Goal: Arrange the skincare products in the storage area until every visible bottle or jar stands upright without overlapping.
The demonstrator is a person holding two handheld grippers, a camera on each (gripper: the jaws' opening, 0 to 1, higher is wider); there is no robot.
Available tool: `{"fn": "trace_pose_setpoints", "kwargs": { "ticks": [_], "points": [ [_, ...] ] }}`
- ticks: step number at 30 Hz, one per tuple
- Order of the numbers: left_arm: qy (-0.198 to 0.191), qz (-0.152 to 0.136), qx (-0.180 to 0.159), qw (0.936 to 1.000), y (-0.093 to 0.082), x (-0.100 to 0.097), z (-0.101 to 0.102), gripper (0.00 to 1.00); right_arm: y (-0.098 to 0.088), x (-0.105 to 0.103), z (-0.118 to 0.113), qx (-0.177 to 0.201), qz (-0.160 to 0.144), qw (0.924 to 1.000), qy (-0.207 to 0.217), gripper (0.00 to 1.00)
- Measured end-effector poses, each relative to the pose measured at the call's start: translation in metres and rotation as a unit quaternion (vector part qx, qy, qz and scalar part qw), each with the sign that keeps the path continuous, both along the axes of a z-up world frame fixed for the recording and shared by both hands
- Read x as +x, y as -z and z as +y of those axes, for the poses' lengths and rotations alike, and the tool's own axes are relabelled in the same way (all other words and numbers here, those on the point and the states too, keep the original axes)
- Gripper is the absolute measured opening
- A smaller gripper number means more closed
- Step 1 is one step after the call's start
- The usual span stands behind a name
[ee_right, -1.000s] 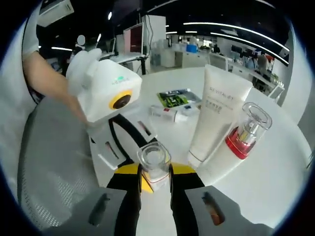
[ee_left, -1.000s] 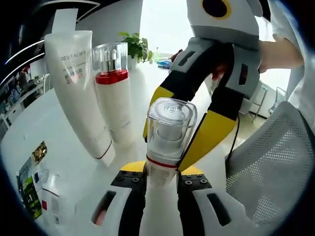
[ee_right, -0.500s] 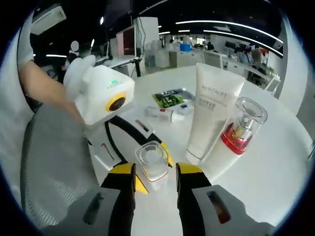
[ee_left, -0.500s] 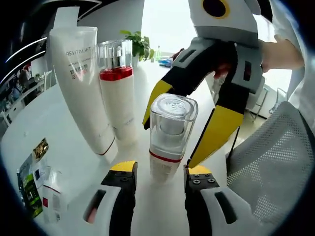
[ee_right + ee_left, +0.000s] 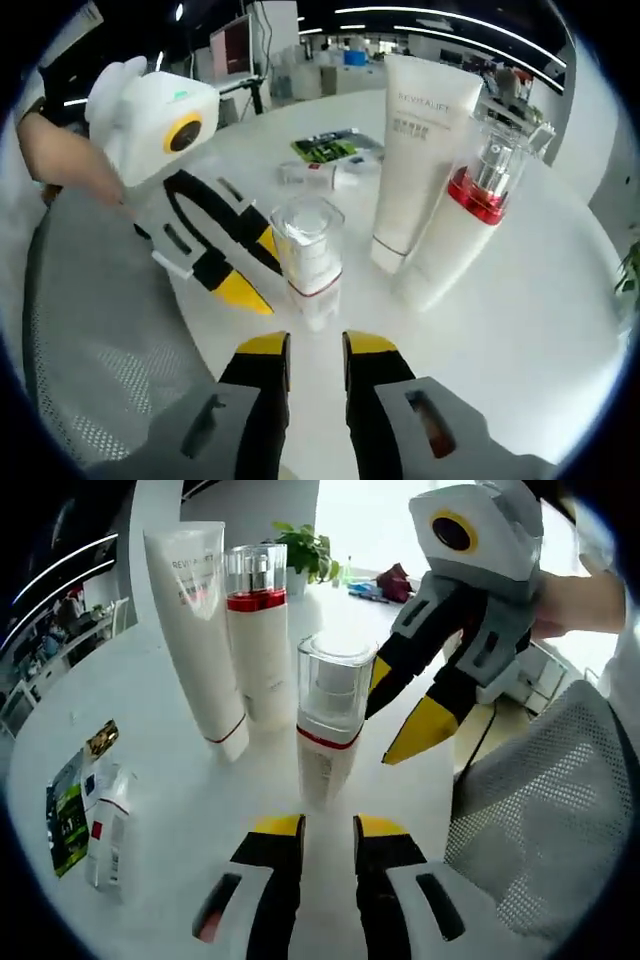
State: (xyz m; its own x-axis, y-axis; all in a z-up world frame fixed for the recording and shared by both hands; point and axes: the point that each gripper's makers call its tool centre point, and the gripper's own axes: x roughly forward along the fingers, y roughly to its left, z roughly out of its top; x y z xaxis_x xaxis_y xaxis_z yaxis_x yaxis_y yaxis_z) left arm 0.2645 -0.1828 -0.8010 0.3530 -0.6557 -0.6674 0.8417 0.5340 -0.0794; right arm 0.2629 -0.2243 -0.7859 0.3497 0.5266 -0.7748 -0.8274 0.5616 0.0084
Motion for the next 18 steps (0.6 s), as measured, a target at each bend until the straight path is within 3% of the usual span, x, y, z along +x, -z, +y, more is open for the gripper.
{"fn": "trace_pose_setpoints", "kwargs": {
  "ticks": [10,18],
  "points": [
    [-0.017,-0.009,0.000,0.9998,0.000,0.012,-0.002,0.08,0.007,0.006,0.008,0.020,0.004,0.9990,0.040,0.12],
    [-0.015,-0.011,-0.003,0.9998,-0.002,0.014,-0.007,0.07,0.014,0.012,0.011,0.017,0.004,0.9990,0.041,0.11]
  ]
}}
